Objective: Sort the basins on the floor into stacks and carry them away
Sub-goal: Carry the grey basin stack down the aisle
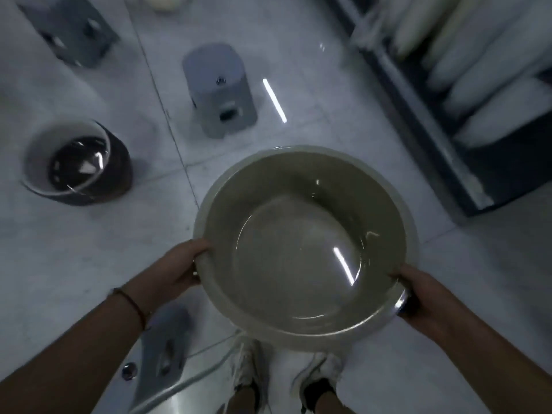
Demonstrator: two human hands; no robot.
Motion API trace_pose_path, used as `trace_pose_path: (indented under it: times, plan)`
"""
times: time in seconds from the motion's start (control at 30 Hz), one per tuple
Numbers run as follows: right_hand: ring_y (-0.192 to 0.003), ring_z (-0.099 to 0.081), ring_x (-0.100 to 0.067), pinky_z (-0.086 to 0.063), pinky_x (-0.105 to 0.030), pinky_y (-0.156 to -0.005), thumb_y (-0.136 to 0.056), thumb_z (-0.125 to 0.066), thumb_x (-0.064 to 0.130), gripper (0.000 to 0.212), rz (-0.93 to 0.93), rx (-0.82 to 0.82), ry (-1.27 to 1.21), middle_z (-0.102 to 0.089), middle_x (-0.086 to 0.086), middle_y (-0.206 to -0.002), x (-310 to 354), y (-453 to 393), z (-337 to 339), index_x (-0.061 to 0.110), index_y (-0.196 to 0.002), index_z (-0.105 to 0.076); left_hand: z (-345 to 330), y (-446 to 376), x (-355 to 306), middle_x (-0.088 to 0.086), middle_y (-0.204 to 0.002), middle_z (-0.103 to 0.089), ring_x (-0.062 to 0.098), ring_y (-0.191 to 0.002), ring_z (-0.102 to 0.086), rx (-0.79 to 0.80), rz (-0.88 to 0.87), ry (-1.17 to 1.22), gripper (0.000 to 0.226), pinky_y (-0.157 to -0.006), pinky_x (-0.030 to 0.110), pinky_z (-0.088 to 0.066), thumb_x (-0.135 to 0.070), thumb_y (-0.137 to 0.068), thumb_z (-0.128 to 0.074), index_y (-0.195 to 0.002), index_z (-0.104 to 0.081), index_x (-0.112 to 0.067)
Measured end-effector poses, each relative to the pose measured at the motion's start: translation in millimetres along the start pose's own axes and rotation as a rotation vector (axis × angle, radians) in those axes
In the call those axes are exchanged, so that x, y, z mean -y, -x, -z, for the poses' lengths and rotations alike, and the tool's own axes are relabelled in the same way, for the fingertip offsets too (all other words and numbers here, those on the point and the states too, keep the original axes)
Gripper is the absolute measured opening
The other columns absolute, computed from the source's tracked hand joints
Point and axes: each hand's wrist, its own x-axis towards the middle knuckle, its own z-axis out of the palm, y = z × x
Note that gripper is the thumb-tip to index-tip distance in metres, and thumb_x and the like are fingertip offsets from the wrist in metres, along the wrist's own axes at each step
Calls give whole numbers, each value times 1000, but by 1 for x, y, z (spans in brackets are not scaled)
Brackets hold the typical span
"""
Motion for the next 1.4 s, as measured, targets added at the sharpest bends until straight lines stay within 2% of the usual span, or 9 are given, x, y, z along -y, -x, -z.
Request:
trace_pose_path:
  times: [0.17, 0.3, 0.43, 0.47, 0.57, 0.67, 0.9, 1.23, 1.4]
  plan:
    - [-85, -62, -31, -56, -39, -71, -78, -65, 7, 24, 208, -13, -77, -64, -14, -100, 91, 223, -4, 6, -102, -66, 23, 213, -105, 16, -118, -69, 39, -115, -60, 119, -92, 114, 46, -97, 57, -45, -50, -82, -65, -115, -72, -19]
    - [-93, -66, -35, -55, -50, -87, -63, -79, 13, 39, 320, 6, -57, -70, -19, -100, 136, 321, 4, 6, -100, -70, 23, 302, -141, 20, -119, -67, 37, -101, -63, 213, -149, 141, 54, -89, 53, -53, -33, -76, -72, -122, -66, -5]
    - [-70, -59, -26, -56, -34, -60, -75, -74, 14, 21, 347, 57, -89, -62, -14, -79, 173, 375, 8, 4, -91, -65, 12, 345, -183, 21, -110, -64, 35, -88, -63, 109, -266, 109, 61, -84, 49, -55, -26, -73, -73, -127, -60, 0]
    - [-70, -58, -25, -55, -35, -63, -78, -72, 14, 18, 352, 74, -91, -62, -14, -79, 179, 387, 10, 5, -90, -64, 9, 351, -194, 20, -105, -63, 34, -84, -62, 73, -289, 120, 55, -79, 47, -57, -23, -73, -72, -122, -61, -1]
    - [-86, -63, -26, -56, -38, -80, -74, -77, 18, 40, 351, 131, -118, -64, -14, -99, 193, 403, 21, 1, -108, -65, -2, 364, -221, 18, -97, -61, 33, -78, -60, 0, -352, 142, 43, -69, 42, -55, -17, -72, -68, -112, -61, -4]
    - [-92, -61, -27, -55, -40, -80, -74, -77, 21, 46, 328, 153, -113, -61, -15, -104, 205, 406, 40, 2, -113, -64, -20, 379, -238, 19, -91, -60, 33, -77, -59, -25, -400, 120, 32, -69, 42, -54, -16, -77, -68, -104, -60, -1]
    - [-103, -58, -41, -53, -55, -79, -72, -77, 20, 59, 224, 185, -138, -59, -26, -115, 250, 398, 99, -5, -119, -52, -89, 407, -280, 25, -109, -62, 37, -91, -64, -49, -511, 59, 47, -64, 40, -56, -23, -77, -78, -115, -56, -5]
    - [-108, -57, -43, -55, -56, -85, -67, -83, 26, 88, 356, 165, 11, -51, -25, -126, 365, 376, 134, 1, -138, -38, -149, 378, -344, 26, -96, -63, 36, -75, -63, -57, -477, 129, 59, -47, 35, -56, -18, -65, -79, -118, -58, -3]
    - [-104, -60, -38, -58, -50, -81, -70, -82, 27, 78, 329, 163, 59, -55, -23, -122, 422, 350, 103, -1, -130, -42, -136, 335, -390, 30, -96, -69, 38, -76, -66, 0, -458, 152, 60, -56, 46, -60, -17, -62, -75, -119, -59, -4]
